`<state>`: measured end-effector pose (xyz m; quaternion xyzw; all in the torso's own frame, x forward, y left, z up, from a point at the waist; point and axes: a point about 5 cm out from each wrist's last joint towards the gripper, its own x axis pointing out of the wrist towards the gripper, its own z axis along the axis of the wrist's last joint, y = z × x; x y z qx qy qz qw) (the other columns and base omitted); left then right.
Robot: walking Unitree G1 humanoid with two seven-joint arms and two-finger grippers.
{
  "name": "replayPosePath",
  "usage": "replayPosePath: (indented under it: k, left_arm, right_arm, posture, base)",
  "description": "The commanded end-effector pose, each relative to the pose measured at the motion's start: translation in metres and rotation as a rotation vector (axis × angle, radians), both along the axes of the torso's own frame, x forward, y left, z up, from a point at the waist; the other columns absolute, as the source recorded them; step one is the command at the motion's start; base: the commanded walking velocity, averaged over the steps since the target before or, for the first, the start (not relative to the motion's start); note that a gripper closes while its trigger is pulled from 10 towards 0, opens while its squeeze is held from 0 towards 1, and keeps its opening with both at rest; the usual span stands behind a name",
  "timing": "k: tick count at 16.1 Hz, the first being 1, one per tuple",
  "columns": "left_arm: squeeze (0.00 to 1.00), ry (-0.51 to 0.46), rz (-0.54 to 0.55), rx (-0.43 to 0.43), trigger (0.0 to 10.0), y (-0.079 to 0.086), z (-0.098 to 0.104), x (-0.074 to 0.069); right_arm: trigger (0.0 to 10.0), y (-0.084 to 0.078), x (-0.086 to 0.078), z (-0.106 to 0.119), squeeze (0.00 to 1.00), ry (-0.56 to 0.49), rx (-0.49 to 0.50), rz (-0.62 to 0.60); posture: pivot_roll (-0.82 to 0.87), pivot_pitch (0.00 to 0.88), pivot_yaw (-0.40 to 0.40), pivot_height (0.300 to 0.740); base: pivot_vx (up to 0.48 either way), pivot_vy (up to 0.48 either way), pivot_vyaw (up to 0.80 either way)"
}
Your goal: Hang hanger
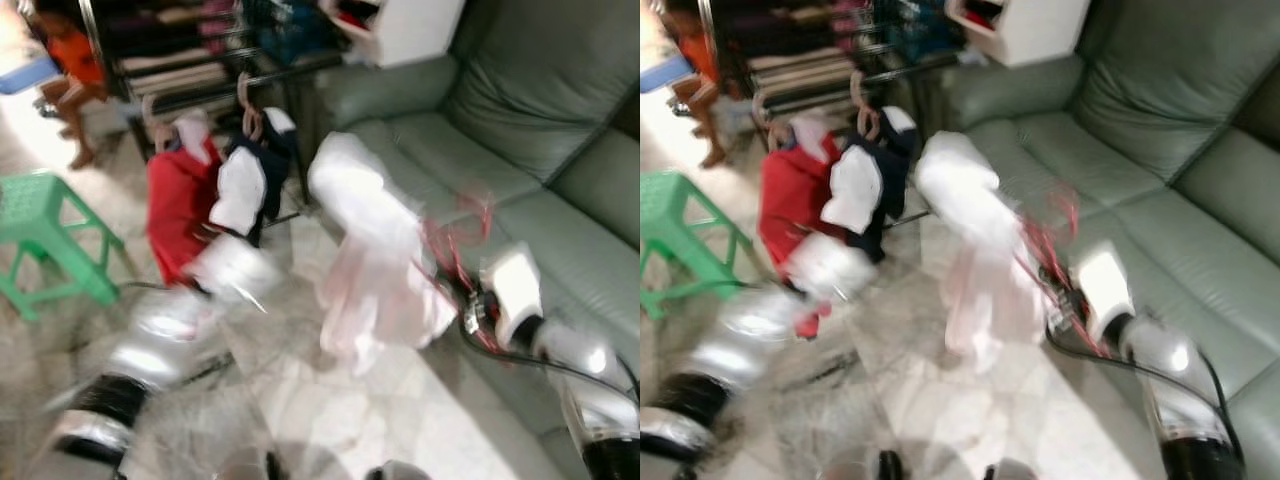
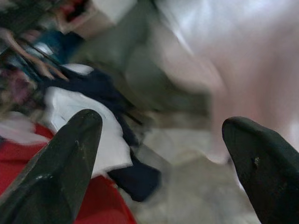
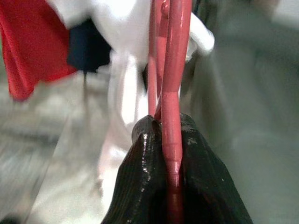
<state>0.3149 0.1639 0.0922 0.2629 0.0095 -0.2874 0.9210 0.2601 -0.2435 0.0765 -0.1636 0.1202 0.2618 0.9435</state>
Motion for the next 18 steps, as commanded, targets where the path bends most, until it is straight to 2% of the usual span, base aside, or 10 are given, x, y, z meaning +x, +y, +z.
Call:
replayPosePath:
  k: [1, 2, 7, 9, 11, 12, 13, 16, 18]
  left_arm:
    - [1.0, 0.001, -0.064, -0.026, 10.0, -0.027, -0.006, -0.004]
    - [1.0, 0.002, -0.052, -0.034, 10.0, -0.027, -0.007, -0.003]
    - [1.0, -0.021, -0.119, -0.004, 10.0, -0.03, -0.01, -0.007]
    - [1.0, -0.042, -0.178, 0.084, 10.0, -0.023, -0.015, -0.012]
    - [1.0, -0.065, -0.158, 0.08, 10.0, -0.021, -0.012, -0.008]
    - [0.84, -0.074, -0.157, 0.076, 10.0, -0.021, -0.01, -0.007]
    - [0.0, -0.1, -0.198, 0.096, 10.0, -0.023, -0.007, -0.007]
    - [0.0, -0.107, -0.298, 0.169, 10.0, -0.025, -0.011, -0.011]
    - [0.0, -0.087, -0.356, 0.188, 10.0, -0.029, -0.015, -0.014]
  right_arm:
    - [10.0, 0.014, 0.017, 0.025, 0.0, -0.132, 0.004, 0.043]
    - [10.0, 0.014, 0.018, 0.025, 0.0, -0.141, 0.006, 0.028]
    - [10.0, 0.013, 0.016, 0.02, 0.0, -0.157, -0.026, 0.043]
    - [10.0, 0.018, 0.006, 0.014, 0.0, -0.148, -0.042, 0.127]
    - [10.0, 0.021, 0.001, 0.009, 0.0, -0.125, -0.062, 0.167]
    - [10.0, 0.022, -0.001, 0.006, 0.0, -0.113, -0.075, 0.19]
    - [10.0, 0.026, -0.009, -0.001, 0.0, -0.074, -0.108, 0.276]
    - [10.0, 0.032, -0.013, -0.006, 0.0, -0.059, -0.145, 0.404]
    - [10.0, 0.034, -0.008, -0.007, 0.0, -0.048, -0.151, 0.436]
  posture:
    - [-0.06, 0.0, 0.031, 0.74]
    - [-0.06, 0.0, 0.031, 0.74]
    - [-0.06, 0.0, 0.03, 0.74]
    - [-0.06, 0.0, 0.032, 0.74]
    - [-0.06, 0.0, 0.032, 0.74]
    - [-0.06, 0.0, 0.032, 0.74]
    - [-0.06, 0.0, 0.032, 0.74]
    - [-0.06, 0.0, 0.034, 0.74]
    - [-0.06, 0.0, 0.035, 0.74]
  base:
    - [0.0, 0.0, 0.0]
    - [0.0, 0.0, 0.0]
    - [0.0, 0.0, 0.0]
    - [0.0, 0.0, 0.0]
    - [0.0, 0.0, 0.0]
    - [0.0, 0.0, 0.0]
    - [0.0, 0.0, 0.0]
    - [0.0, 0.0, 0.0]
    - [0.0, 0.0, 0.0]
